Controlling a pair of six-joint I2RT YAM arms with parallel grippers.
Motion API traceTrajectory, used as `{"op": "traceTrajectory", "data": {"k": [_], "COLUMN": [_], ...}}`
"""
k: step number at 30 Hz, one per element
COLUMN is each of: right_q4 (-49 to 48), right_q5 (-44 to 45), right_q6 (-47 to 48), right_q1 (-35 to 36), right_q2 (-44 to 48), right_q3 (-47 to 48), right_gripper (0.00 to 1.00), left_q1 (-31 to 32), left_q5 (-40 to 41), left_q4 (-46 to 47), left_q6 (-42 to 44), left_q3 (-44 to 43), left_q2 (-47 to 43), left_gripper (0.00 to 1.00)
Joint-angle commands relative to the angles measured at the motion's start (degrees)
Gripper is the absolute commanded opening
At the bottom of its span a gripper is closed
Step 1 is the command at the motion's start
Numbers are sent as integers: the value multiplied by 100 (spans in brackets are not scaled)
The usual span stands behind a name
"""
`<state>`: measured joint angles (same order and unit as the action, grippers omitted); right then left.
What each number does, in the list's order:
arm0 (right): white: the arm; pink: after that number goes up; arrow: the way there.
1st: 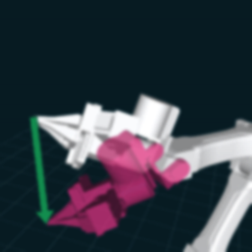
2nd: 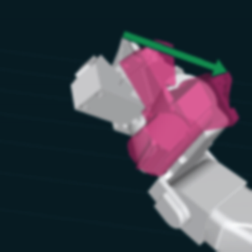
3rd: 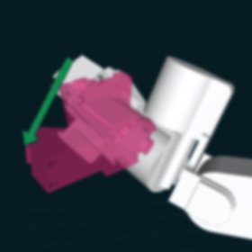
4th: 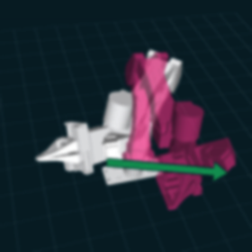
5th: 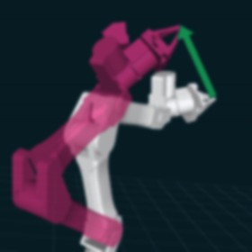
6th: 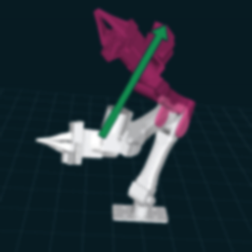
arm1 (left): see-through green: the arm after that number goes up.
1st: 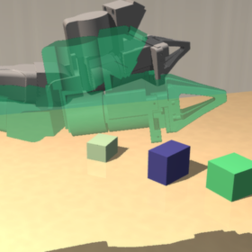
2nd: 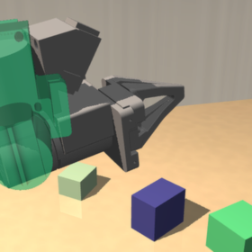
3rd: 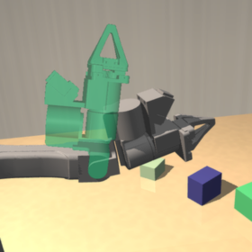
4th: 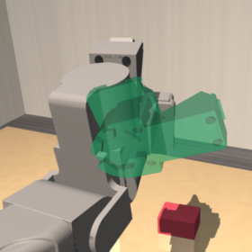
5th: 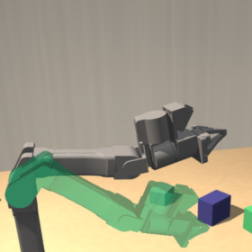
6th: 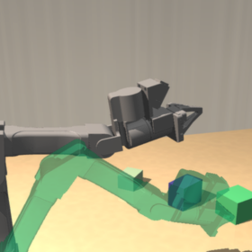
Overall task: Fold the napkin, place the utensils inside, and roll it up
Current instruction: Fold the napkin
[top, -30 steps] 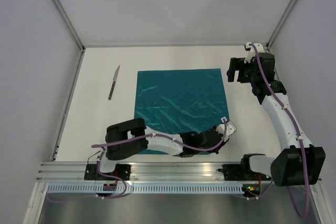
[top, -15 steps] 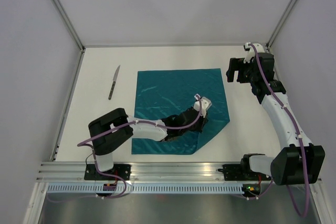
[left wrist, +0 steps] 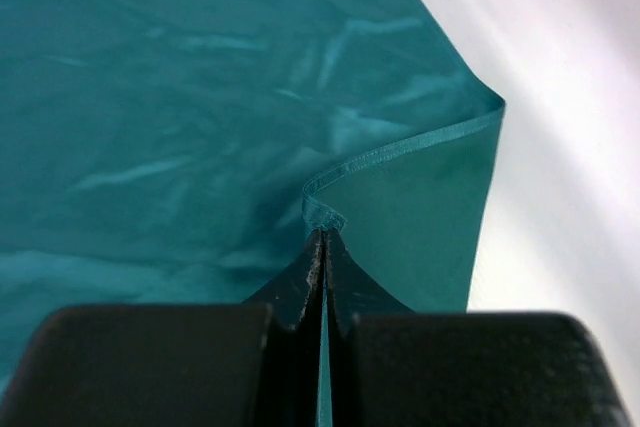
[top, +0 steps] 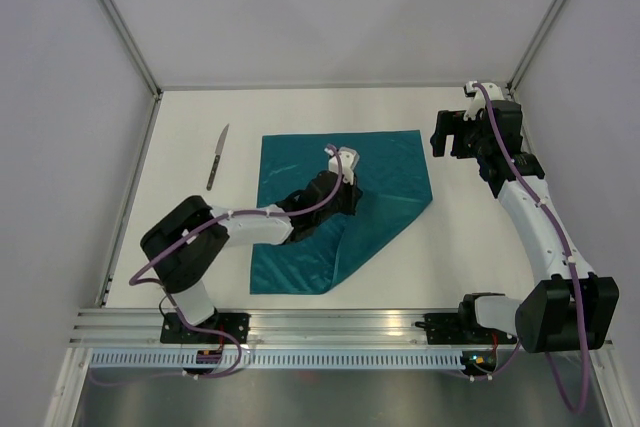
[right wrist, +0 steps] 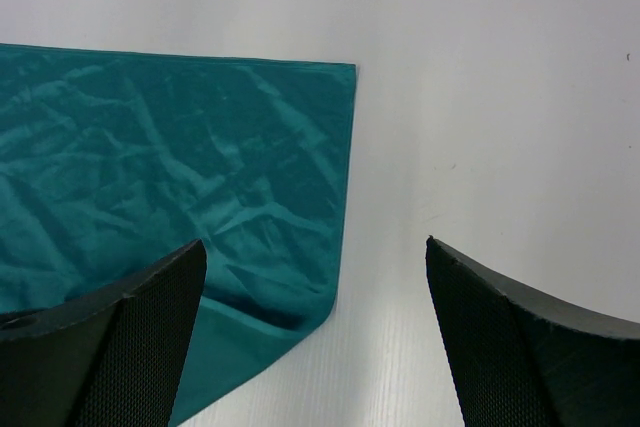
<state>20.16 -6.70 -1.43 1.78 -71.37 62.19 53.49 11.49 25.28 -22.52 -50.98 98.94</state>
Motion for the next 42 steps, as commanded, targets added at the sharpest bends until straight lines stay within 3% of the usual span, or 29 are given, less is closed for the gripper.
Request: {"op": "traceTrajectory", "data": {"k": [1,20,42], "right_q4": [-30,-12,-12], "right_q5": [-33,-130,-200], "right_q6": [3,-15,-6], "right_q1": [24,24,24], "right_q2": [-61,-87,-166], "right_q3": [126,126,135], "right_gripper": [95,95,95], "left_q1": [-356,-2448,-3504], "left_q5": [-138,-911,-1456], "left_q4": [-57,-568,-937], "left_q6": [-226,-235,-138], "left_q3": [71,-228,-1019], "left_q2": [-340,-402,82], "left_gripper": [2,2,2]}}
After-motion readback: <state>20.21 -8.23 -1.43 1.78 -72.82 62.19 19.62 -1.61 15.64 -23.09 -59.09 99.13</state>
